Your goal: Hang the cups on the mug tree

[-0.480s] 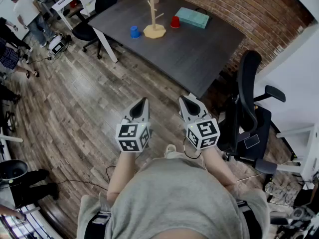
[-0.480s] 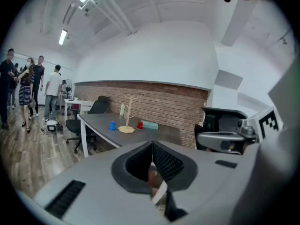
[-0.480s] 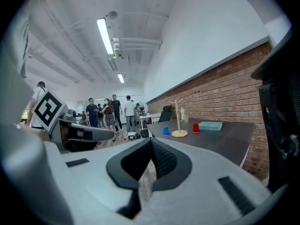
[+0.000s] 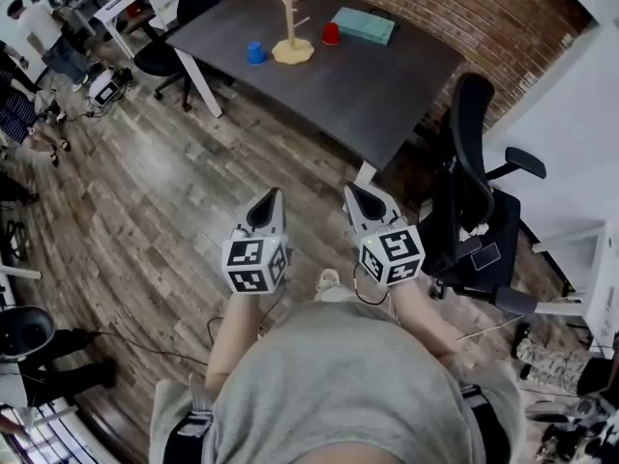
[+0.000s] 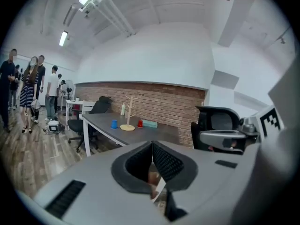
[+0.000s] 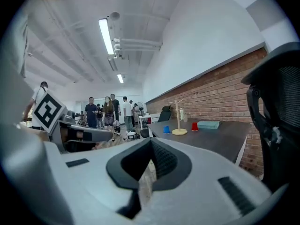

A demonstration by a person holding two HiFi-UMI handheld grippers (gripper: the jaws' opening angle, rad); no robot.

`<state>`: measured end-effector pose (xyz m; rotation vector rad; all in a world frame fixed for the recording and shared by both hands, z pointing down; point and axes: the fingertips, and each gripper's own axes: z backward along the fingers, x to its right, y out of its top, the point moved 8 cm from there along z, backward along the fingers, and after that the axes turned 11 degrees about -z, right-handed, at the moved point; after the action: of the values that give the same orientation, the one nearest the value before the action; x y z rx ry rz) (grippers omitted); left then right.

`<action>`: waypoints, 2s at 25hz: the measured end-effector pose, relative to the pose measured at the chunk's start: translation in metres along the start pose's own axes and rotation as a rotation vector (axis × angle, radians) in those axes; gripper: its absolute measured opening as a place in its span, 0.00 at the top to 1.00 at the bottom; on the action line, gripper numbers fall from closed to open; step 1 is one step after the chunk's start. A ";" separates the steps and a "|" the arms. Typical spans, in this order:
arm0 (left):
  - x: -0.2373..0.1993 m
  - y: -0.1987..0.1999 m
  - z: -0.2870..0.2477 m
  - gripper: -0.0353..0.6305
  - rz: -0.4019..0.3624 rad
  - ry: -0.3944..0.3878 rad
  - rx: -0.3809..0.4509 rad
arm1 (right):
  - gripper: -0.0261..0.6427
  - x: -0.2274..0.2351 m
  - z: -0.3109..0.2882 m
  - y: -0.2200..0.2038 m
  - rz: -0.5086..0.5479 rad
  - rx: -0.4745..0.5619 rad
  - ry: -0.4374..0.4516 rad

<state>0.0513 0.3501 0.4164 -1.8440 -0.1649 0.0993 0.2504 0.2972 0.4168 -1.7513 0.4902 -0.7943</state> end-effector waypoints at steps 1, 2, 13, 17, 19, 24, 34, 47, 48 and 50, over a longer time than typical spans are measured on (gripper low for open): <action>0.001 0.000 0.000 0.93 -0.003 -0.004 0.001 | 0.96 0.000 0.001 0.000 -0.003 0.000 0.000; 0.002 0.000 0.000 0.93 -0.008 -0.007 0.002 | 0.96 0.000 0.002 0.000 -0.004 -0.001 0.000; -0.001 0.003 -0.007 0.92 -0.012 -0.022 0.027 | 0.96 0.004 -0.008 0.002 -0.029 0.012 0.013; -0.002 0.006 -0.018 0.86 -0.010 -0.037 0.028 | 0.96 0.014 -0.018 0.006 -0.024 -0.002 -0.014; -0.003 0.007 -0.024 0.84 -0.014 -0.040 0.028 | 0.96 0.020 -0.022 0.006 -0.022 -0.007 -0.026; -0.005 0.008 -0.037 0.79 -0.014 -0.032 0.034 | 0.96 0.035 -0.034 0.009 -0.021 -0.016 -0.020; -0.009 0.007 -0.068 0.67 -0.002 -0.005 0.029 | 0.87 0.065 -0.059 0.017 0.009 -0.016 -0.007; -0.015 0.014 -0.096 0.60 0.023 0.039 0.031 | 0.65 0.087 -0.082 0.023 -0.004 -0.019 0.013; -0.017 0.014 -0.097 0.59 0.022 0.043 0.031 | 0.63 0.088 -0.084 0.023 -0.008 -0.018 0.013; -0.020 0.015 -0.102 0.59 0.021 0.052 0.033 | 0.60 0.093 -0.090 0.024 -0.019 -0.013 0.011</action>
<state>0.0478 0.2456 0.4297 -1.8142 -0.1074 0.0680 0.2505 0.1667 0.4349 -1.7672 0.4879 -0.8160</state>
